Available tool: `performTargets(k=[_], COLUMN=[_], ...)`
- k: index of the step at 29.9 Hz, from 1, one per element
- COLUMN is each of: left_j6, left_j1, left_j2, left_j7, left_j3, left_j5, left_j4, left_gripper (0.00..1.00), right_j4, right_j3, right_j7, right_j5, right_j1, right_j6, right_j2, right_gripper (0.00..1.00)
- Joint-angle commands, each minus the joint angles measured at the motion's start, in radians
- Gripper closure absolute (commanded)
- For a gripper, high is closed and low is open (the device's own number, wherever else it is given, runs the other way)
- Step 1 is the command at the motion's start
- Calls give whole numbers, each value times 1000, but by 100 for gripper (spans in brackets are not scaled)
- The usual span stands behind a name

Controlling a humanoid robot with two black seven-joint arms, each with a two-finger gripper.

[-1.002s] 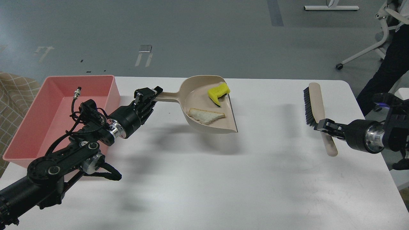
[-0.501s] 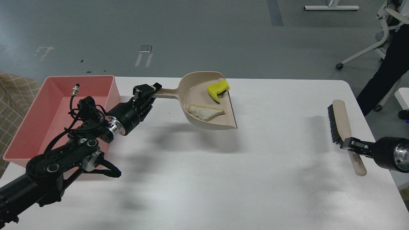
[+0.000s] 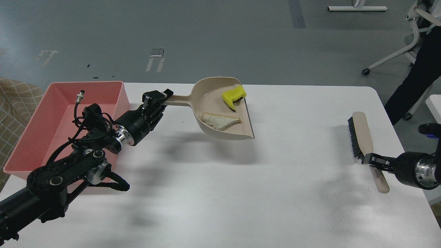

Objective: Sweep and dump garbage into bin
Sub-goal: 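Move the brush back and set it down with the right gripper, then lift the loaded dustpan over the pink bin with the left gripper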

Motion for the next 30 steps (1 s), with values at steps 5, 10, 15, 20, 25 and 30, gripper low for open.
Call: performTargets(k=[5,10,15,20,25,30], left_j6=[0,0,0,0,3,3], left_j1=[0,0,0,-5,-6,-9], left_j2=[8,6,6,8,8,11], left_j7=[0,2,5,5,5,5], left_j3=[-7,-12,-12,-13,-13,-15], left_j5=[0,0,0,0,0,-29], left_j4=[-1,-1,-1,-1,-1,-1], left_gripper=[96,96,96,96,96,96], right_j4=[2,12,14,14,9,-4], right_j3=[1,2,2,7,50,200], right_j7=[-3,-3,-3,-1,0,0], right_j5=[0,5,5,6,9,12], right_j1=[6,9,9,17,45,65], right_j6=[0,0,0,0,0,0], right_j2=[-3,-2,-2,-14,-39,-27], right_gripper=[66,58,51,43,38,4])
